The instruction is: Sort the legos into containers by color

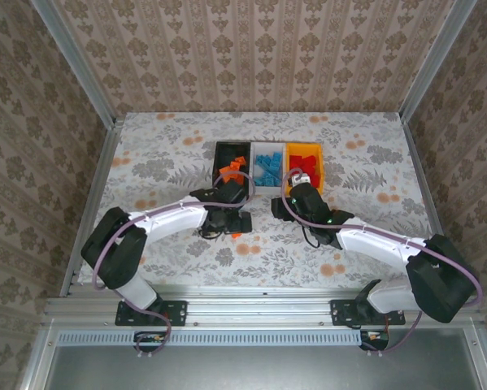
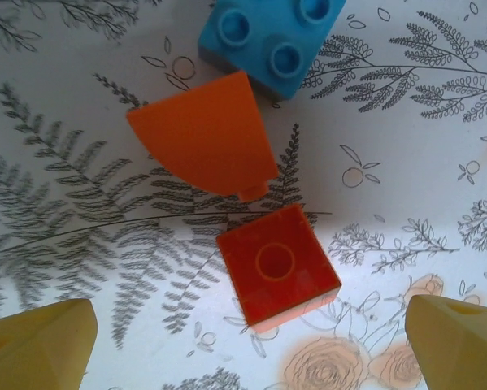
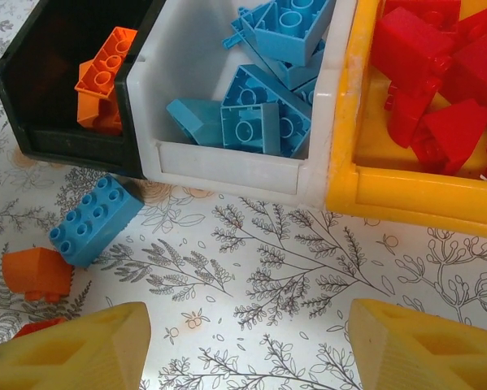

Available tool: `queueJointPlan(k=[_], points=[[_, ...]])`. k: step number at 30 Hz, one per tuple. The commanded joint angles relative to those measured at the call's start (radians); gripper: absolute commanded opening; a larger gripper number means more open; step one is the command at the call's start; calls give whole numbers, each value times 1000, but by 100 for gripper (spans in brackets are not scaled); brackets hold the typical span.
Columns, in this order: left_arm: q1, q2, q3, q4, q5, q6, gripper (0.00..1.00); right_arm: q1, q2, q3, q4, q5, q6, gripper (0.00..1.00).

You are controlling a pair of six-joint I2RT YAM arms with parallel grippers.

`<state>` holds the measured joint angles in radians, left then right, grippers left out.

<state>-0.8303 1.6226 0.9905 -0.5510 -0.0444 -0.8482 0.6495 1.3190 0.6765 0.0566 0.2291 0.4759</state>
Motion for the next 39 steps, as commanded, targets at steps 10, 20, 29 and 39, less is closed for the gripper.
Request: queueJointPlan(k=[10,20,29,39], points=[[-36,142,11,143,-121,-140,74,-4,-16,-1,-8,18,13,67],[-39,139,16,118,-145,-97,41,-4,-14,3,-9,-1,20,66],[-57,24,90,20,-194,-10,34,-3,-7,2,-8,7,18,66],[197,216,571,-161,-107,301,32,-3,20,10,-4,16,14,66]])
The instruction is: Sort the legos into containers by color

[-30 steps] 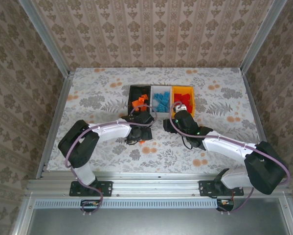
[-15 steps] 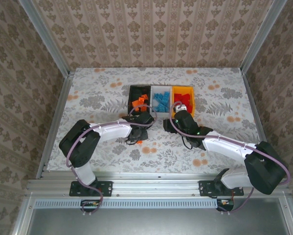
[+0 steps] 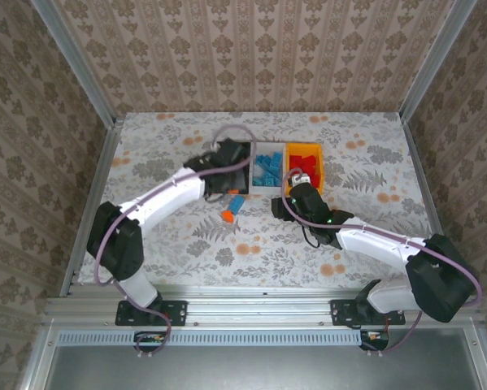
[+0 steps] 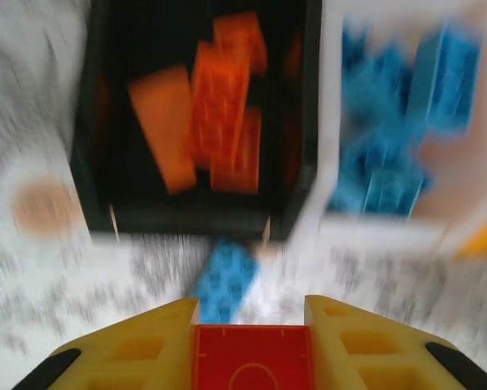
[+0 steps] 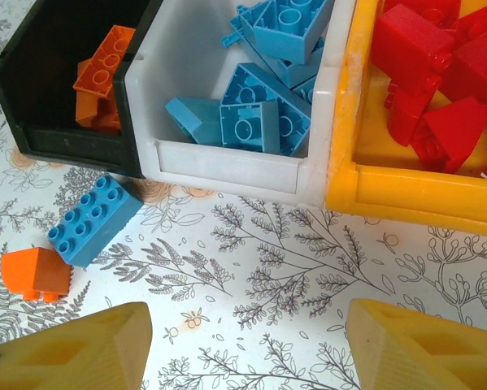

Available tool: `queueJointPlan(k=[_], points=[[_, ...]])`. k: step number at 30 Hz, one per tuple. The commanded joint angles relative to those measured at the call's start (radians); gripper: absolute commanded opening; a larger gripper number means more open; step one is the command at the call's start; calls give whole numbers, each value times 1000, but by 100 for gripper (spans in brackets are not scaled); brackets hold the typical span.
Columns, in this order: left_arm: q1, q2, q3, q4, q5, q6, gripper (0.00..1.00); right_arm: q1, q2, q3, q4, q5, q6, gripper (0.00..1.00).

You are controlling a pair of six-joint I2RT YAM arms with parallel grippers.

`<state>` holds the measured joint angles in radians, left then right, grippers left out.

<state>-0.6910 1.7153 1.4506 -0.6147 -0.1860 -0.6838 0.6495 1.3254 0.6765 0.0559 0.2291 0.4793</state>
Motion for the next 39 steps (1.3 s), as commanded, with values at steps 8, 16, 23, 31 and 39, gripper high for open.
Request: queueJointPlan(k=[8,16,23,31,39], points=[[119,446,518,-222,92,238,31,-4,23,17,-8,24,4,66],[128,514,616,-279,98,241,65,-2,18,15,-5,16,3,66],[98,276,452,-214,127,254,91,-1,19,17,-2,-2,8,66],[-6,-6,-95,-53,89,120,100,10,22,20,-4,-5,9,66],[-27,-31,-321,3,80,54,90,12,23,23,-6,3,4,66]])
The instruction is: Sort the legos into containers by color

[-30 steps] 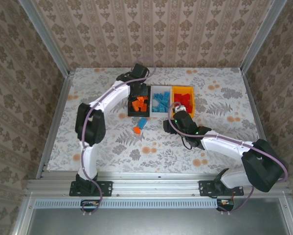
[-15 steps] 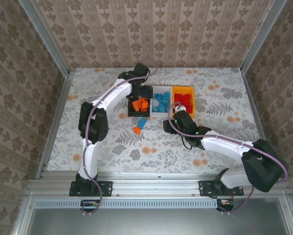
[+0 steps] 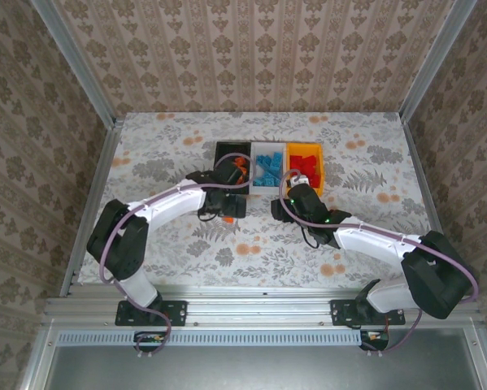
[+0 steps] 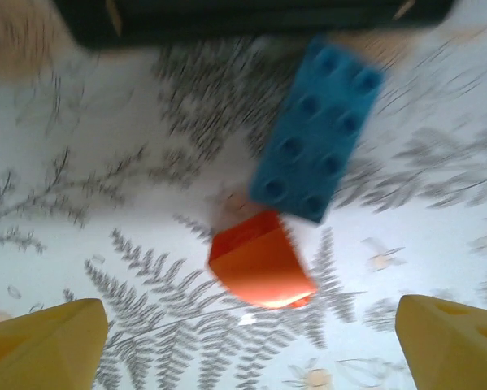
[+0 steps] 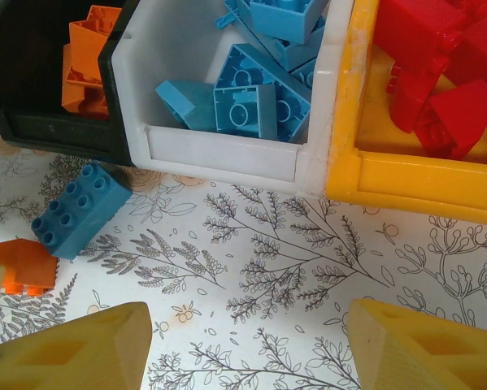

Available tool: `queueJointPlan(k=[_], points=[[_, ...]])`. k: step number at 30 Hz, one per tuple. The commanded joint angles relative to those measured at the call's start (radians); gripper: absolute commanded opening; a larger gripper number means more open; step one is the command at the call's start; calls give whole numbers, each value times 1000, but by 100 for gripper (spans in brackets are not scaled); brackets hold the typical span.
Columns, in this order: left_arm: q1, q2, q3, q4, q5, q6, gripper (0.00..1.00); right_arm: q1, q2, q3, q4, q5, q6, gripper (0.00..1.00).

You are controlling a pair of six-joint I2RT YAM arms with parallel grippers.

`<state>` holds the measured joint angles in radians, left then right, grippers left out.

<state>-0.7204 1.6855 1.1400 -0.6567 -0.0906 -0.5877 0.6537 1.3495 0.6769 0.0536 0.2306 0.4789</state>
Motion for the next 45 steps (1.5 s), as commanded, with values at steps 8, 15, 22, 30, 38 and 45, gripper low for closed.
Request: queueJointPlan(k=[8,15,22,30,38,45], points=[[9,93,-54,134,24,-42,77,11,3,23,-7,2,3,66],[12,125,-57,164,17,-32,59,10,1,23,-9,6,0,66],[16,91,-78,166,-5,-9,44,14,4,26,-7,2,1,66],[27,70,-101,180,10,2,34,15,11,28,-6,4,-2,66],[25,-1,-106,145,9,4,33,19,15,30,-6,3,-2,66],[27,-79,-44,72,-13,31,34,21,13,29,-5,7,-2,66]])
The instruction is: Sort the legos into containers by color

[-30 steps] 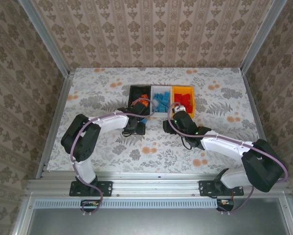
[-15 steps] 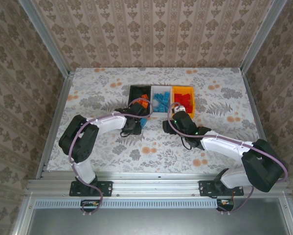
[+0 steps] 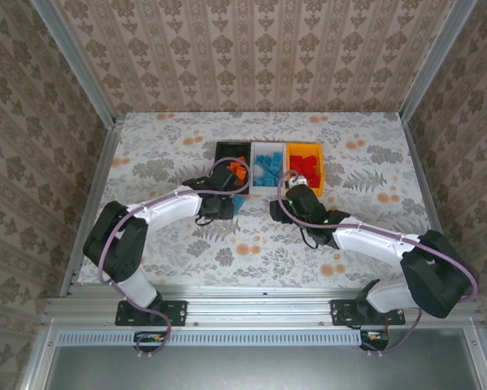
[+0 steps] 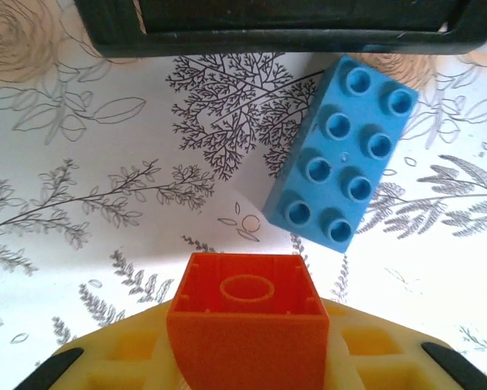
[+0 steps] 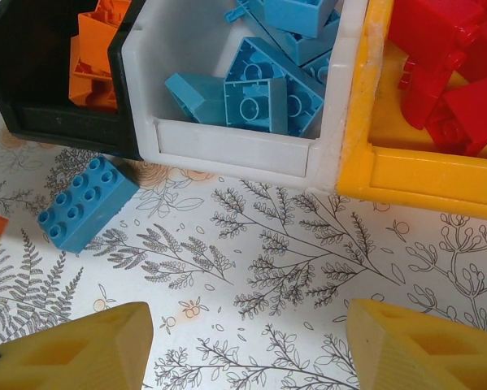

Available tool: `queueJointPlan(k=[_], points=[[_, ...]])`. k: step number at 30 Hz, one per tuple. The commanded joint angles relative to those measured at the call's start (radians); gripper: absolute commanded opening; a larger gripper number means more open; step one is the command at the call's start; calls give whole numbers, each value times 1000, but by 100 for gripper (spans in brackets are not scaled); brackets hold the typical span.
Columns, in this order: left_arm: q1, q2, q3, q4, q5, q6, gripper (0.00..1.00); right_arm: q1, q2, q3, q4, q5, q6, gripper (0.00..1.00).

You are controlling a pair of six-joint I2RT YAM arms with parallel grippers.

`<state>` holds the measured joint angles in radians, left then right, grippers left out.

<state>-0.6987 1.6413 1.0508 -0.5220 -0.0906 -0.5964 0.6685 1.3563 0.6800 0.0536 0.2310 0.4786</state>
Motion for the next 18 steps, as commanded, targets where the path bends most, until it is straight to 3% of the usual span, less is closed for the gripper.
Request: queueJointPlan(k=[1,4,11,14,18], points=[[10,-33,73,-79,-23,53,34,6,6,25,-3,8,-2,66],[48,10,195,-128,-13,100,36,5,12,27,-3,8,-2,66],[152,241,516,-156,143,163,35,6,13,27,-6,23,-8,65],[178,338,639,-168,235,167,36,6,10,27,-7,25,-11,66],[191,439,762,-210,264,170,39,6,14,27,-8,30,-15,66]])
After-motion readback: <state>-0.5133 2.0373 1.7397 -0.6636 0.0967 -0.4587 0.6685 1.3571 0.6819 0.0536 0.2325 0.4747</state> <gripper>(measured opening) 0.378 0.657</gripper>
